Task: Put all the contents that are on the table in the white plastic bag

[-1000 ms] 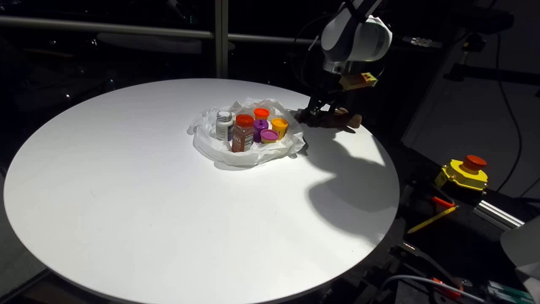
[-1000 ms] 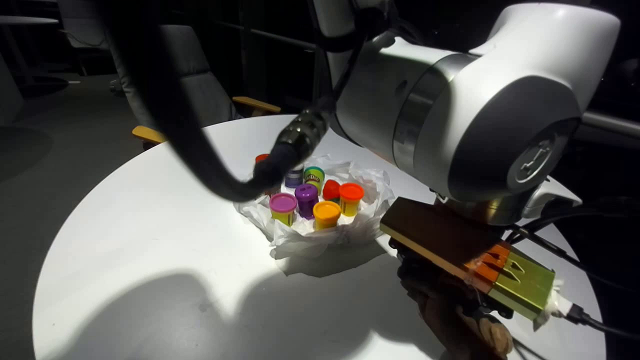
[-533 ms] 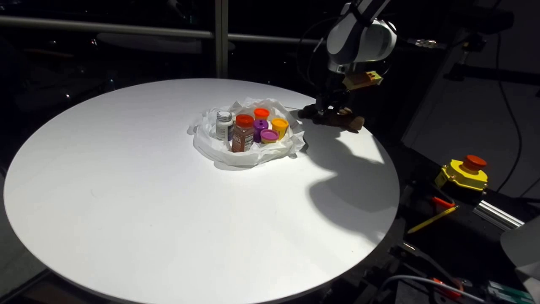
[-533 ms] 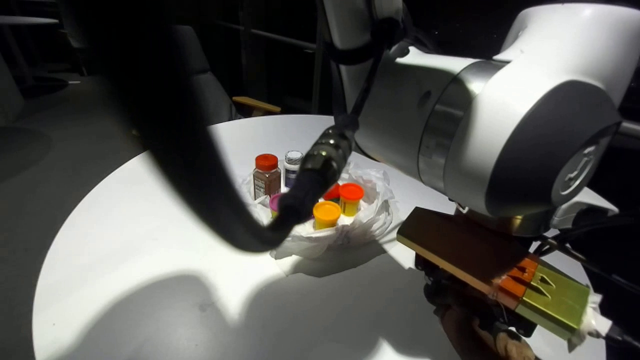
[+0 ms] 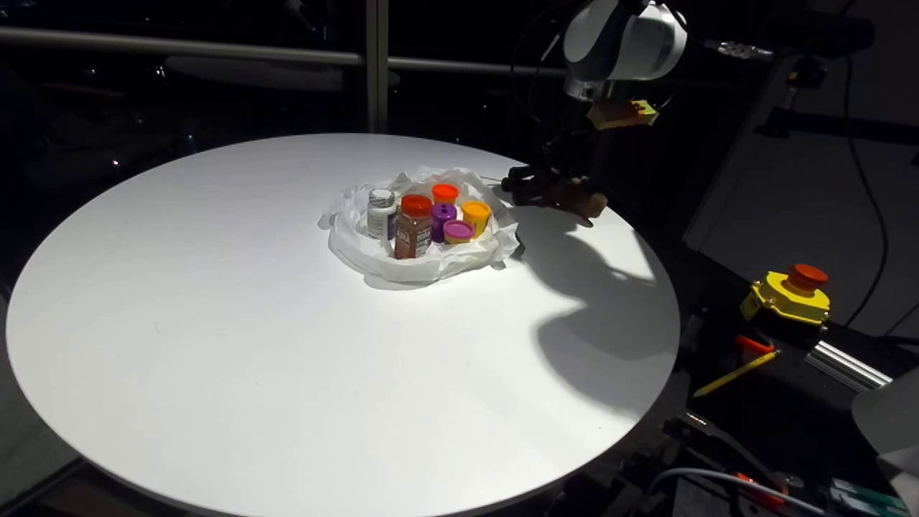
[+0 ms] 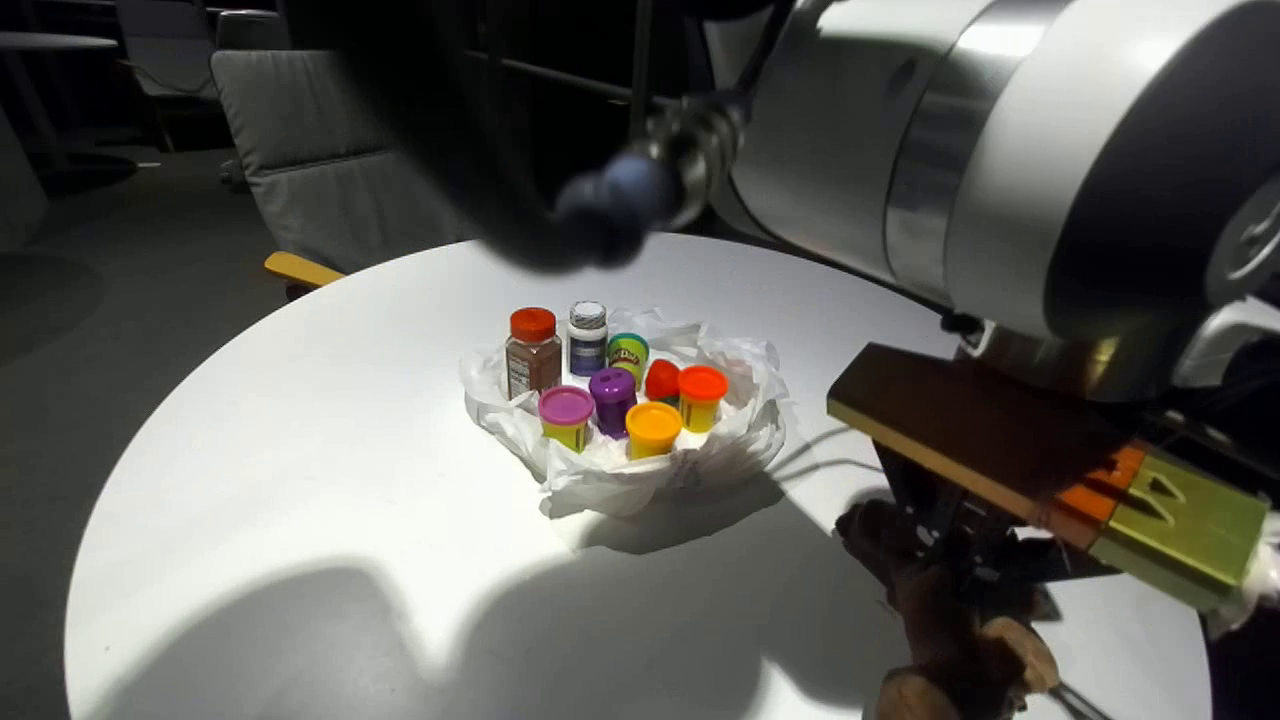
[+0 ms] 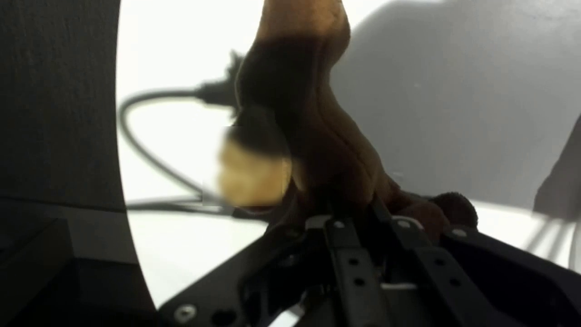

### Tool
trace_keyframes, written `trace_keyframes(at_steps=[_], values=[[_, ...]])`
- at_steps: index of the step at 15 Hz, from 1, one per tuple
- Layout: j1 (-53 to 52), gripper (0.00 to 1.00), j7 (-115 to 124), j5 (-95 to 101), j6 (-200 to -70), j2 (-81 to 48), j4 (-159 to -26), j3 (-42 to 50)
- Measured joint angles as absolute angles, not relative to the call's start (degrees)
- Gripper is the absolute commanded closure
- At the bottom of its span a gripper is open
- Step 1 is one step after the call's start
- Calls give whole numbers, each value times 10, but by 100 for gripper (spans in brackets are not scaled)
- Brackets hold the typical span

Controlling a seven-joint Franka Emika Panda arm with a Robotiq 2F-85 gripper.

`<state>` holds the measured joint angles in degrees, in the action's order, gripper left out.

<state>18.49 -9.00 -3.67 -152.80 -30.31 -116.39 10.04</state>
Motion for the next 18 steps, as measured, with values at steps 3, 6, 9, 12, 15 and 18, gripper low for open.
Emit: trace_keyframes(at_steps=[3, 6, 9, 12, 15, 18], values=[[185, 82, -90, -41, -1526, -238, -1186, 93], [171, 84, -91, -41, -1526, -159, -1222, 76], [142, 86, -97, -49, -1516, -101, -1255, 45], [103, 88, -111, -71, -1512, -90, -1270, 12], [73, 90, -127, -78, -1526, -116, -1271, -11], [58, 90, -140, -78, -1552, -157, -1265, -24]])
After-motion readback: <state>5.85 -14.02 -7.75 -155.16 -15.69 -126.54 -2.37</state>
